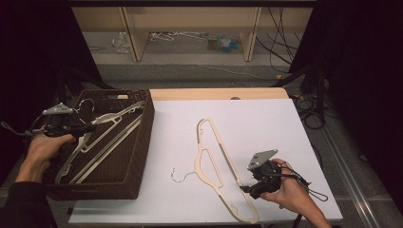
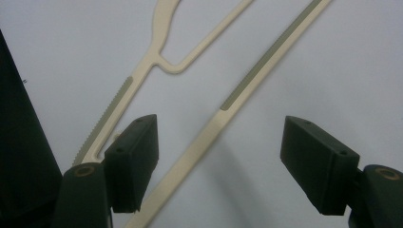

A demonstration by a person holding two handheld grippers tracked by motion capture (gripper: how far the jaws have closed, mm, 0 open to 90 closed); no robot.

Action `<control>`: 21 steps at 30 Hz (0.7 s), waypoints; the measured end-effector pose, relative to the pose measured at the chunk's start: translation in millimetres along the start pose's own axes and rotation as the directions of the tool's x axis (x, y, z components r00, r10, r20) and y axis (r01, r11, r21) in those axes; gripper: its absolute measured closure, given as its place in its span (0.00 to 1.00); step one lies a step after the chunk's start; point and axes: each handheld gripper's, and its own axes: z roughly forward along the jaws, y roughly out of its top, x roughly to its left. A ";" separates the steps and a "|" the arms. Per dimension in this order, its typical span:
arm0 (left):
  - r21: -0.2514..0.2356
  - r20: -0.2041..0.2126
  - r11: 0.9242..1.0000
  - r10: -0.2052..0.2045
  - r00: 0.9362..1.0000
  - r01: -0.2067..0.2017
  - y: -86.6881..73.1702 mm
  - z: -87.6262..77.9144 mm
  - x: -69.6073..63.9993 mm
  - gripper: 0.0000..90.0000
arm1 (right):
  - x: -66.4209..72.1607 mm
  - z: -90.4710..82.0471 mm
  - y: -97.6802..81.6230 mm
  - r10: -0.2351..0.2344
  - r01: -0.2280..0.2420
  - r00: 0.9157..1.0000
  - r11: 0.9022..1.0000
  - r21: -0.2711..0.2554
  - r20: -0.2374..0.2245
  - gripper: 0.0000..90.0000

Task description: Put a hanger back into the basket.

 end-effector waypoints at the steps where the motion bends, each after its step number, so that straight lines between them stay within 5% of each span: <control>1: 0.007 -0.011 1.000 0.002 1.000 -0.002 -2.1 2.3 0.5 0.94 | 0.2 0.3 0.0 0.002 -0.002 1.000 1.000 0.000 0.001 0.33; 3: 0.004 -0.026 0.999 -0.032 0.999 0.032 -6.8 4.8 1.0 0.93 | -0.8 0.7 0.1 -0.011 0.011 1.000 1.000 -0.001 -0.004 0.33; 4: 0.001 -0.033 1.000 0.018 0.999 -0.018 -7.0 5.0 5.1 0.92 | -0.8 0.7 0.1 -0.011 0.011 1.000 1.000 -0.001 -0.004 0.33; 6: 0.000 -0.055 0.999 -0.035 0.998 0.035 -9.8 4.7 4.0 0.88 | -0.6 0.7 0.0 -0.005 0.005 1.000 1.000 0.002 -0.004 0.33; 7: 0.000 -0.058 1.000 0.009 0.998 -0.009 -9.4 4.4 7.7 0.86 | -0.6 0.7 -0.1 -0.004 0.004 1.000 1.000 0.003 -0.006 0.33; 10: 0.042 -0.116 0.999 0.023 0.993 -0.018 -10.4 -0.7 11.7 0.74 | -0.7 0.7 -0.1 -0.008 0.008 1.000 1.000 0.002 -0.009 0.33; 11: 0.061 -0.155 0.998 -0.022 0.988 0.031 -12.6 -2.4 8.3 0.70 | -0.8 0.7 0.0 -0.008 0.008 1.000 1.000 0.001 -0.009 0.33; 14: 0.076 -0.142 0.997 0.004 0.990 0.007 -11.3 -6.0 9.5 0.55 | -0.2 1.9 -0.3 -0.001 0.001 1.000 1.000 -0.001 -0.005 0.33; 16: 0.076 -0.185 0.995 -0.043 0.982 0.058 -11.1 -11.8 1.1 0.53 | -0.3 2.3 -0.3 -0.003 0.003 1.000 1.000 0.000 -0.006 0.33; 19: 0.043 -0.182 0.997 -0.062 0.981 0.071 -8.0 -20.1 -10.6 0.51 | 0.1 2.6 -0.4 0.002 -0.002 1.000 1.000 -0.001 -0.005 0.33; 21: 0.012 -0.154 0.999 -0.048 0.987 0.050 -3.9 -27.7 -23.6 0.51 | 0.2 2.7 -0.5 0.002 -0.002 1.000 1.000 0.000 -0.005 0.33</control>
